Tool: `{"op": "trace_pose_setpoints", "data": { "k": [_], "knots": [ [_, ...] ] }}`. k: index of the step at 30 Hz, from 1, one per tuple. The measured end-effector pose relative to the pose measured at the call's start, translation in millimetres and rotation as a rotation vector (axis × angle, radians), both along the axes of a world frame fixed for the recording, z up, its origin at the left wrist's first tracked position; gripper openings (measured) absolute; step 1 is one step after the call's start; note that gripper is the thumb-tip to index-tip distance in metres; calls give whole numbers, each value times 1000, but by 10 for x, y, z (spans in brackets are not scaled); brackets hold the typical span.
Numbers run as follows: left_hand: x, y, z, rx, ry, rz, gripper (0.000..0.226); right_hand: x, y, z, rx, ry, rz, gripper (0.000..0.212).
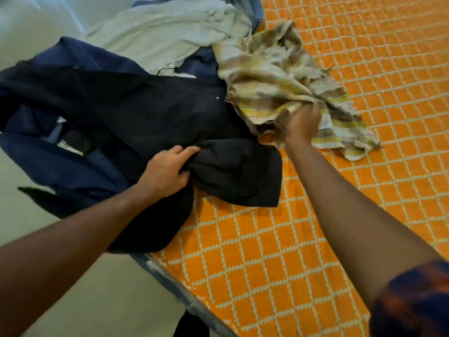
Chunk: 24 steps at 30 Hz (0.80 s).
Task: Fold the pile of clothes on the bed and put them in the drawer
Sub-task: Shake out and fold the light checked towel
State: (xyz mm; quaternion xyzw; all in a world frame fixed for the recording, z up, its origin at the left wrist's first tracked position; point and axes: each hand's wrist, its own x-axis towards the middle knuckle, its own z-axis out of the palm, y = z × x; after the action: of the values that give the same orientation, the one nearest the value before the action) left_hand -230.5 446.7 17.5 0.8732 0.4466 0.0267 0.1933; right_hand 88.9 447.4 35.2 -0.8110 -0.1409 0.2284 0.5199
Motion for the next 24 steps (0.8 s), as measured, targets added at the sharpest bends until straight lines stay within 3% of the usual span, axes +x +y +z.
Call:
{"op": "trace_pose_setpoints", "data": {
  "k": [4, 7, 10, 14, 16, 20, 22, 24],
  "knots": [
    [63, 580, 436, 177, -186, 141, 50, 546, -934, 89, -108, -277, -27, 43],
    [224, 1183, 718, 256, -213, 367, 44, 416, -1753, -104, -199, -344, 142, 50],
    [431, 1544, 803, 264, -192, 598, 40, -325, -2275, -277, -274, -241, 502, 52],
    [691, 1563, 710, 143, -181, 777, 47, -1552, -2526, -243, -408, -42, 1131, 77],
    [760, 1437, 593, 65, -148, 681, 59, -2034, -2499, -240, -424, 48, 1264, 82],
    [565, 968, 301, -17, -68, 185, 101, -2386, -2334, -309, -460, 52, 1366, 89],
    [415, 663, 204, -112, 5, 15, 112, -2444, -2269, -285, -507, -51, 1509, 78],
    [340, 406, 177, -197, -14, -91, 107, -2419, -2213, -176, -535, -137, 1651, 55]
  ]
}}
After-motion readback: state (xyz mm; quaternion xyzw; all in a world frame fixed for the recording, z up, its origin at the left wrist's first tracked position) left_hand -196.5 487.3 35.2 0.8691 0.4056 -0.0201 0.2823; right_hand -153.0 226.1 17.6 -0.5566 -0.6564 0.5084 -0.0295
